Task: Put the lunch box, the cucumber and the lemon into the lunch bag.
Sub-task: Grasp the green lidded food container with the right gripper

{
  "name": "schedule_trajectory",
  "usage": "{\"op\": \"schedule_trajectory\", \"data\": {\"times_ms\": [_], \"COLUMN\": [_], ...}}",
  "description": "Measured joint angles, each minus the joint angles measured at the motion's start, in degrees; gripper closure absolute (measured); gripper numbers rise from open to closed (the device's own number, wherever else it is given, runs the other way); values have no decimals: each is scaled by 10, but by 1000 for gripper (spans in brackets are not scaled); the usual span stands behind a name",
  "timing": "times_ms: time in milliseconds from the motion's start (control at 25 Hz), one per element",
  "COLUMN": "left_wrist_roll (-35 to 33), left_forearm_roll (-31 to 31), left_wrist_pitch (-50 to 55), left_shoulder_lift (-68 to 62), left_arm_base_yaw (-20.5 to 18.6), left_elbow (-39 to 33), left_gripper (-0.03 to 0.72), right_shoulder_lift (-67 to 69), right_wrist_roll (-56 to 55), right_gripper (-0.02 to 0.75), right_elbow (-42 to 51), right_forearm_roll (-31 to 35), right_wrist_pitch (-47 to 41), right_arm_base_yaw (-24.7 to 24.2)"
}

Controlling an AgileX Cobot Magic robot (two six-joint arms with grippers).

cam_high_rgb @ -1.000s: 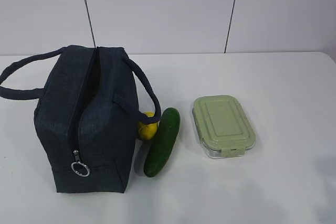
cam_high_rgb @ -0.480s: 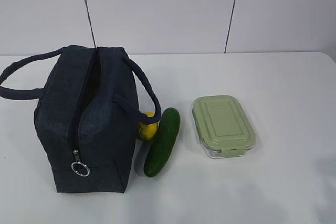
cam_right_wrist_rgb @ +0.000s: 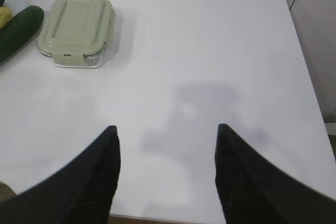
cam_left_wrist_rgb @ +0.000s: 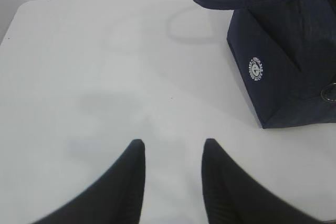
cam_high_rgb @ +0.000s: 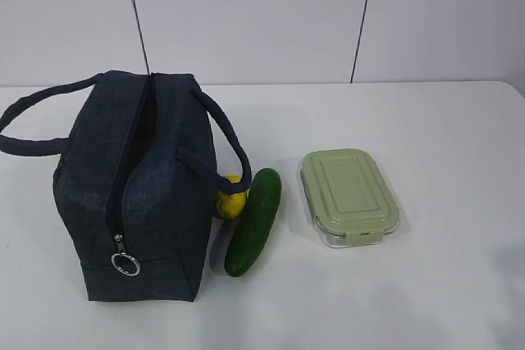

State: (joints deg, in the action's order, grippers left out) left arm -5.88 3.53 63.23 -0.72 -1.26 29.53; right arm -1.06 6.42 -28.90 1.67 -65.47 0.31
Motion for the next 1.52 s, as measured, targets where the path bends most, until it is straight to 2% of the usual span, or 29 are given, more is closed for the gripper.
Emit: {"op": "schedule_trajectory", "data": {"times_ms": [1040,1520], "left_wrist_roll": [0,0], "left_forearm_roll": [0,0], "left_wrist_pitch": [0,0], "left_shoulder_lift": [0,0], "left_arm_base_yaw": [0,0], "left_elbow": [0,0], "left_gripper": [424,424], "right_shoulder_lift": [0,115], "right_wrist_roll": [0,0], "right_gripper": [319,319], "right_elbow": [-5,-77], "right_forearm_roll": [30,36], "right_wrist_pitch": [10,17], "right_arm_base_yaw": [0,0]}}
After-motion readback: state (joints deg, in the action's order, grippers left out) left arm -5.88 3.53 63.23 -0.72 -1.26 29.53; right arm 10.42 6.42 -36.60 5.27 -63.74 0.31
